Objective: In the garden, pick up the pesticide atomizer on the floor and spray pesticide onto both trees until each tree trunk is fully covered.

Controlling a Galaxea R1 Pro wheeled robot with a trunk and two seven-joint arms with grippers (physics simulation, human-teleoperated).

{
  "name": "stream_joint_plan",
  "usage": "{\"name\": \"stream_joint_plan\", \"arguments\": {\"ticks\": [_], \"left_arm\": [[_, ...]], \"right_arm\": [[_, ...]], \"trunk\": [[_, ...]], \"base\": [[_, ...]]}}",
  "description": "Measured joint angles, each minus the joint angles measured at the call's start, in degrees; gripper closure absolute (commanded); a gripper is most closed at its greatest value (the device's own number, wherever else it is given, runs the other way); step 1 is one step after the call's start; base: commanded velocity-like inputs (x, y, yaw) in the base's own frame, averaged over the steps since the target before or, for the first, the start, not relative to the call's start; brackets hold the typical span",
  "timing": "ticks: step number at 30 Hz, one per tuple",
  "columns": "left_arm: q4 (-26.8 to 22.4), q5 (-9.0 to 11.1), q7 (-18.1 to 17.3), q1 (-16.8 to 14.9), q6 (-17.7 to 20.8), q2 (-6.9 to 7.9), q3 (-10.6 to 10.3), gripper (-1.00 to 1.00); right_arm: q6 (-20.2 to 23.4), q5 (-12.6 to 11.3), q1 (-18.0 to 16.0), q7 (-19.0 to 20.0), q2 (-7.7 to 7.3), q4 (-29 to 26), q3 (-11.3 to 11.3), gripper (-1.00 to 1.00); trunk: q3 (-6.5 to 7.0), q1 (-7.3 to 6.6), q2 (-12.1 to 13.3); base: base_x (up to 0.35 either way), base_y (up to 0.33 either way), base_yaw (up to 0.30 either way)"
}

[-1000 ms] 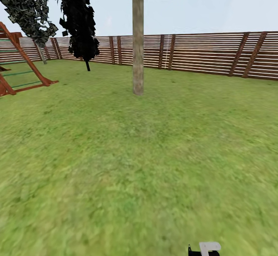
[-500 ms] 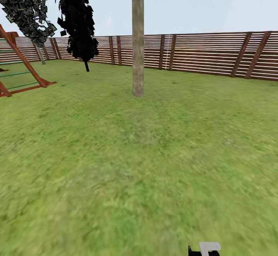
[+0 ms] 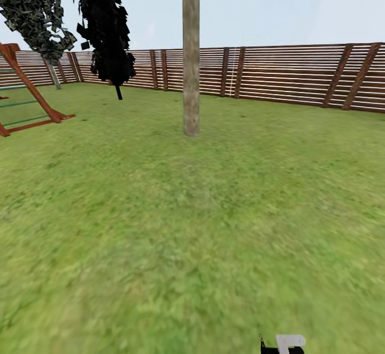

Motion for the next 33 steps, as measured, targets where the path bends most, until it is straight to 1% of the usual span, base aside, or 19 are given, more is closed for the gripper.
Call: {"name": "stream_joint_plan", "arguments": {"ticks": [33], "left_arm": [[0.0, -0.01, -0.03, -0.01, -0.01, 0.0, 0.0, 1.0]], "right_arm": [[0.0, 0.0, 0.0, 0.0, 0.0, -0.02, 0.02, -1.0]], "trunk": [[0.0, 0.0, 0.0]], "base": [[0.339, 0.0, 0.0]]}}
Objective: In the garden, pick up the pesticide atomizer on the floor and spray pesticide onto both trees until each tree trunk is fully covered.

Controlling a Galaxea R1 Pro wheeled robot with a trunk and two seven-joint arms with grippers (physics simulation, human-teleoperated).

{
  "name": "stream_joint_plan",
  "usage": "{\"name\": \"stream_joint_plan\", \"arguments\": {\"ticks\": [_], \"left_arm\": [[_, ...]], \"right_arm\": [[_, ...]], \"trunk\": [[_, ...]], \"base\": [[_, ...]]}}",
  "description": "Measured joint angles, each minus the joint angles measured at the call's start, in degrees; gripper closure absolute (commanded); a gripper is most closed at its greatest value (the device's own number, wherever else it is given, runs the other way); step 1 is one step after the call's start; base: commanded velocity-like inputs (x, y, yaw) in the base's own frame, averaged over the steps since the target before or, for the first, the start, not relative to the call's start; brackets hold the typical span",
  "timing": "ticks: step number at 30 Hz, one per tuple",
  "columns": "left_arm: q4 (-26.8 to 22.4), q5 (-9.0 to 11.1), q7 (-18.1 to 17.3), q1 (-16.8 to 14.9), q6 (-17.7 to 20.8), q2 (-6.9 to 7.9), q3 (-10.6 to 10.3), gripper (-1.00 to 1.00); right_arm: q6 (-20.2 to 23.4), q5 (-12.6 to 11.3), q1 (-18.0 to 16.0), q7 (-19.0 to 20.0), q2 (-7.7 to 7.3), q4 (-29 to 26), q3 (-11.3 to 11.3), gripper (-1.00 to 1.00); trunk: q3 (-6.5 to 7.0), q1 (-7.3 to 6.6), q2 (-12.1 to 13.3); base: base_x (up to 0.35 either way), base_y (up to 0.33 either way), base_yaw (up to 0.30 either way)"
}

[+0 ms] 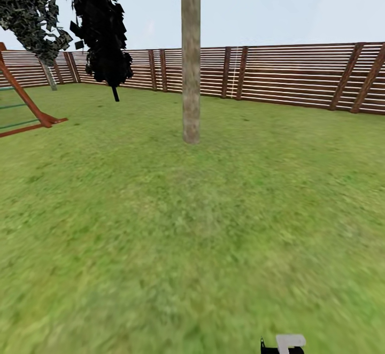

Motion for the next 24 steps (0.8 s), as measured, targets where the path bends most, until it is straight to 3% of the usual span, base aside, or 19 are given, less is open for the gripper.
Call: {"name": "stream_joint_plan", "arguments": {"ticks": [24], "left_arm": [[0.0, 0.0, -0.02, 0.02, 0.0, 0.0, 0.0, 1.0]], "right_arm": [[0.0, 0.0, 0.0, 0.0, 0.0, 0.0, -0.02, -1.0]], "trunk": [[0.0, 0.0, 0.0]], "base": [[0.339, 0.0, 0.0]]}}
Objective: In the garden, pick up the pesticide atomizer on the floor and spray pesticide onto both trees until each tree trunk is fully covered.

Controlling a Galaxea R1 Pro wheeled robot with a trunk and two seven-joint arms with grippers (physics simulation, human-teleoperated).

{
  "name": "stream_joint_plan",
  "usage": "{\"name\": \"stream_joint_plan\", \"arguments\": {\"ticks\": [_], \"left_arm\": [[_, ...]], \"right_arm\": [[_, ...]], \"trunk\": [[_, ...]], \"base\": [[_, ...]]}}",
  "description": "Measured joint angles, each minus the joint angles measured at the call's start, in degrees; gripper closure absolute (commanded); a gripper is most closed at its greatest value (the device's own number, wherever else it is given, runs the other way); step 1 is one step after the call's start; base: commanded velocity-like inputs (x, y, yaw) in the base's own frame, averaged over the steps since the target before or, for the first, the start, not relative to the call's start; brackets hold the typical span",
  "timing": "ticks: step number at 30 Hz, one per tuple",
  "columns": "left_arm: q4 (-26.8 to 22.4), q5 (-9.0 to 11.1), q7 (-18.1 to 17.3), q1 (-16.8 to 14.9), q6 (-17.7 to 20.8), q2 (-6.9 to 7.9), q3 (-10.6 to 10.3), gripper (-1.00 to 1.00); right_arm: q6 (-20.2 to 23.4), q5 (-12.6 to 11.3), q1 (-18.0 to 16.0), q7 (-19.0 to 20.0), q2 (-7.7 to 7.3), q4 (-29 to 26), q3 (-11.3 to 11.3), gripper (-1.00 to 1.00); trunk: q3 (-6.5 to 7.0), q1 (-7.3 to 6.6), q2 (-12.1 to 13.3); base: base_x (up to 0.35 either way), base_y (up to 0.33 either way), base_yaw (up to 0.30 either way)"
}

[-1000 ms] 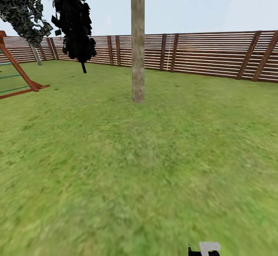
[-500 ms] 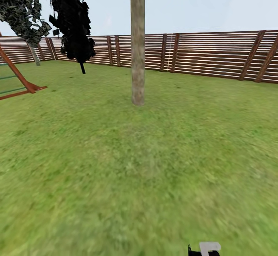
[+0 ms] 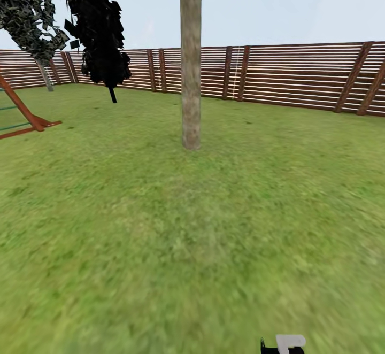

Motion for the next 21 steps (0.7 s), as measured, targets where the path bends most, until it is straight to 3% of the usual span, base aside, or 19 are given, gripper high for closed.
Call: {"name": "stream_joint_plan", "arguments": {"ticks": [21], "left_arm": [[0.0, 0.0, 0.0, 0.0, 0.0, 0.0, 0.0, 1.0]], "right_arm": [[0.0, 0.0, 0.0, 0.0, 0.0, 0.01, 0.02, -1.0]], "trunk": [[0.0, 0.0, 0.0]], "base": [[0.339, 0.0, 0.0]]}}
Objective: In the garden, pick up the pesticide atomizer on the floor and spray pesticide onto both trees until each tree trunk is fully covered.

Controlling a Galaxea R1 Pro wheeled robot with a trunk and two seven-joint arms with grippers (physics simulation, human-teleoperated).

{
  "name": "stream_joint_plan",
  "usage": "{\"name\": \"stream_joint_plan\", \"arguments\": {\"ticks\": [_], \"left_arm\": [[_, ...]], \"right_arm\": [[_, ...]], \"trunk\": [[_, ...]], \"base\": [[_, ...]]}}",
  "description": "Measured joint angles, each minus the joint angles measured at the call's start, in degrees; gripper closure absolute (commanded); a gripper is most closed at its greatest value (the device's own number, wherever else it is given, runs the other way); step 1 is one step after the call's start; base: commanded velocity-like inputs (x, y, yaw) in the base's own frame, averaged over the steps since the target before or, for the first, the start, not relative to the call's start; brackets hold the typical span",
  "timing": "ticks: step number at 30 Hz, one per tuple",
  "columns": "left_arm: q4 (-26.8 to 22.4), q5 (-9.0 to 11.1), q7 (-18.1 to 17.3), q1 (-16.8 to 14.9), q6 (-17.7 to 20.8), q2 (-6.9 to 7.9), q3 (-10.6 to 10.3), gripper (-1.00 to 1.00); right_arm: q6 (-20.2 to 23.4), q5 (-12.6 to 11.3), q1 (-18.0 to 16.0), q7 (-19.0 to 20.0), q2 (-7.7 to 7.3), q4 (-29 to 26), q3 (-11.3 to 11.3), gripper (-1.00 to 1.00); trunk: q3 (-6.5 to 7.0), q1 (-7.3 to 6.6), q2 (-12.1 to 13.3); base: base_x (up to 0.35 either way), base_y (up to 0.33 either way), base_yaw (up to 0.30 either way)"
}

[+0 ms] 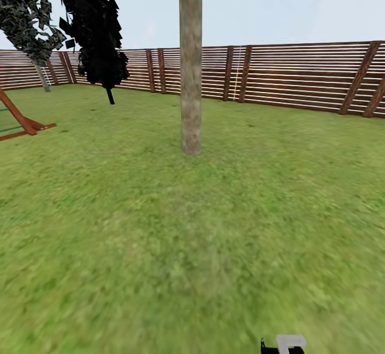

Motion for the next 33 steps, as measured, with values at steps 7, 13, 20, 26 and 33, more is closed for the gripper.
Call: {"name": "stream_joint_plan", "arguments": {"ticks": [7, 13, 20, 26, 33], "left_arm": [[0.0, 0.0, 0.01, -0.01, 0.0, 0.0, 0.0, 1.0], [0.0, 0.0, 0.0, -0.01, 0.0, 0.0, 0.0, 1.0], [0.0, 0.0, 0.0, -0.03, 0.0, 0.0, 0.0, 1.0], [0.0, 0.0, -0.01, -0.03, 0.0, 0.0, 0.0, 1.0], [0.0, 0.0, -0.01, -0.01, 0.0, 0.0, 0.0, 1.0]], "right_arm": [[0.0, 0.0, 0.0, 0.0, 0.0, -0.01, -0.03, -1.0], [0.0, 0.0, 0.0, 0.0, 0.0, -0.01, -0.01, -1.0], [0.0, 0.0, 0.0, 0.0, 0.0, 0.0, -0.03, -1.0], [0.0, 0.0, 0.0, 0.0, 0.0, 0.0, -0.05, -1.0], [0.0, 0.0, 0.0, 0.0, 0.0, -0.01, 0.0, -1.0]], "trunk": [[0.0, 0.0, 0.0], [0.0, 0.0, 0.0], [0.0, 0.0, 0.0], [0.0, 0.0, 0.0], [0.0, 0.0, 0.0]], "base": [[0.339, 0.0, 0.0], [0.339, 0.0, 0.0], [0.339, 0.0, 0.0], [0.339, 0.0, 0.0], [0.339, 0.0, 0.0]]}}
